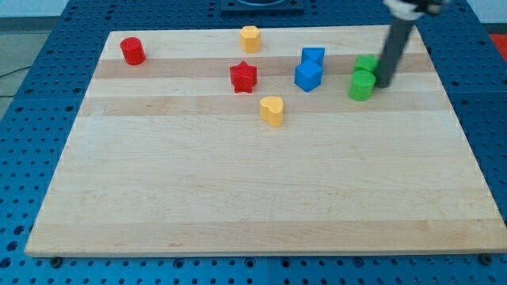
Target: Push the green star into the red star
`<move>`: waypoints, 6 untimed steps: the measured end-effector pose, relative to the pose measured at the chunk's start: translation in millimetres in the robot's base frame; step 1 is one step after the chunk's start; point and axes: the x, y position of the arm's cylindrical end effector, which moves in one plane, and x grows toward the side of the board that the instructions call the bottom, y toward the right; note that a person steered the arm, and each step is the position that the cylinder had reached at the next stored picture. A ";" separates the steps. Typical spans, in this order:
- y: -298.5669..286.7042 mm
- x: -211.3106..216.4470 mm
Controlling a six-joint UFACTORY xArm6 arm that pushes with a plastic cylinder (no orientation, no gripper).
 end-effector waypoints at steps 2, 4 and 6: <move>60.9 7.2; -80.7 -19.9; -127.1 13.1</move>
